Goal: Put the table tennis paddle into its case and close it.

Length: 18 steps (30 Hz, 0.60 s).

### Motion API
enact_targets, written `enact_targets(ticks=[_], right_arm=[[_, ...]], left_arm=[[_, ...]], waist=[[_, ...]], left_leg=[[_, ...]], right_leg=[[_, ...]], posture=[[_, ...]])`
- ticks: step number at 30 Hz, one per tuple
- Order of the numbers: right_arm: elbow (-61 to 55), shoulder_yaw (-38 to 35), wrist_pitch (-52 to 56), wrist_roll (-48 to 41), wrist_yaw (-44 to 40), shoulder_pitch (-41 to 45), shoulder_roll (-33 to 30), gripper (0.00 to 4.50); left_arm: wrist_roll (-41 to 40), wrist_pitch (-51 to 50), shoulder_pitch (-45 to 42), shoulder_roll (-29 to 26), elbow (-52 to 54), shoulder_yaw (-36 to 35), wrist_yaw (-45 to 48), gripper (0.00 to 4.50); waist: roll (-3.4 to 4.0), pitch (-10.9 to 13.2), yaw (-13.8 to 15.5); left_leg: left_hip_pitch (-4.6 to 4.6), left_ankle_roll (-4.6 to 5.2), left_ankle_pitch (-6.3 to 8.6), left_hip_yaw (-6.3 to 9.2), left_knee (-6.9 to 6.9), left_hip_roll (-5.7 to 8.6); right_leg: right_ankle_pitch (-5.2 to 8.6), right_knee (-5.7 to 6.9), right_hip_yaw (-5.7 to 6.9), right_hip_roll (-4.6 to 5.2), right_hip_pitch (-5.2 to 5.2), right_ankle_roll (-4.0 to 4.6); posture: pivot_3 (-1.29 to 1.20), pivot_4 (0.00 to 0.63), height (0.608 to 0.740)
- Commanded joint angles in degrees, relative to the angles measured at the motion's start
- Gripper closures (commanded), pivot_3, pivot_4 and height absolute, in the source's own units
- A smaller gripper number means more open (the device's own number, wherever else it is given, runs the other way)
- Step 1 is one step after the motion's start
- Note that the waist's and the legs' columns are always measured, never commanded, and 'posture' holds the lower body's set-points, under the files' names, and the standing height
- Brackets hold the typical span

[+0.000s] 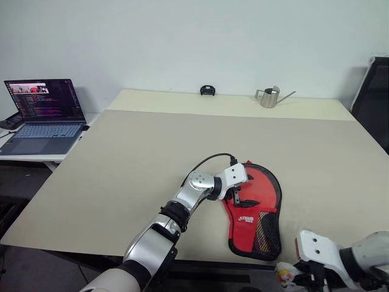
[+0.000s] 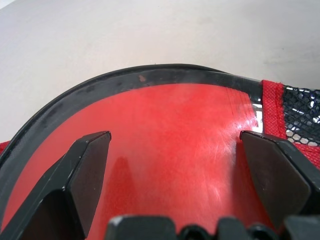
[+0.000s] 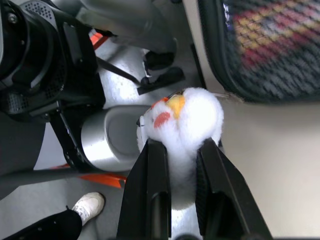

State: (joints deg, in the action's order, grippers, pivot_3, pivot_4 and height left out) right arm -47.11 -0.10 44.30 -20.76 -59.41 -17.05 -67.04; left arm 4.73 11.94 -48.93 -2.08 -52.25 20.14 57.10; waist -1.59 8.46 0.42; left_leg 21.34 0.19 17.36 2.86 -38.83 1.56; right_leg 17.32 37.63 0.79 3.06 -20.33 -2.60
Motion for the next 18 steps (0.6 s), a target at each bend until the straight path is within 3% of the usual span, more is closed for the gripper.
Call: enact_targets(ticks=[1,9,18], right_arm=[[-3.3,4.3,-0.3,-0.9,0.0,1.6,0.7,4.28],[-1.9,5.0,0.9,-1.4,1.6,4.4,1.0,4.28],[-2.9,1.7,1.5,-3.2,1.7,3.2,0.7,1.22]], left_arm=[[4.8,-1.5,2.9,-1.2,-4.8,3.8,0.9,0.0],[4.8,-1.7,2.7,-1.1,-4.9,3.7,0.7,0.0],[4.7,-1.6,2.8,-0.9,-4.9,3.7,0.7,0.0]], waist=[[0.0,0.0,0.0],[-0.03,0.0,0.0],[-0.03,0.0,0.0]], left_leg=[[-0.03,0.0,0.0,0.01,0.0,0.0],[-0.15,-0.01,0.01,0.01,0.02,0.0],[-0.16,-0.01,0.01,0.01,0.02,0.0]], right_leg=[[0.0,0.0,0.0,0.0,0.02,0.0],[0.01,-0.01,-0.01,0.0,0.12,0.01],[0.01,-0.01,-0.01,0.01,0.13,0.01]], posture=[[0.0,0.15,0.74],[0.0,0.15,0.74],[0.0,0.15,0.74]])
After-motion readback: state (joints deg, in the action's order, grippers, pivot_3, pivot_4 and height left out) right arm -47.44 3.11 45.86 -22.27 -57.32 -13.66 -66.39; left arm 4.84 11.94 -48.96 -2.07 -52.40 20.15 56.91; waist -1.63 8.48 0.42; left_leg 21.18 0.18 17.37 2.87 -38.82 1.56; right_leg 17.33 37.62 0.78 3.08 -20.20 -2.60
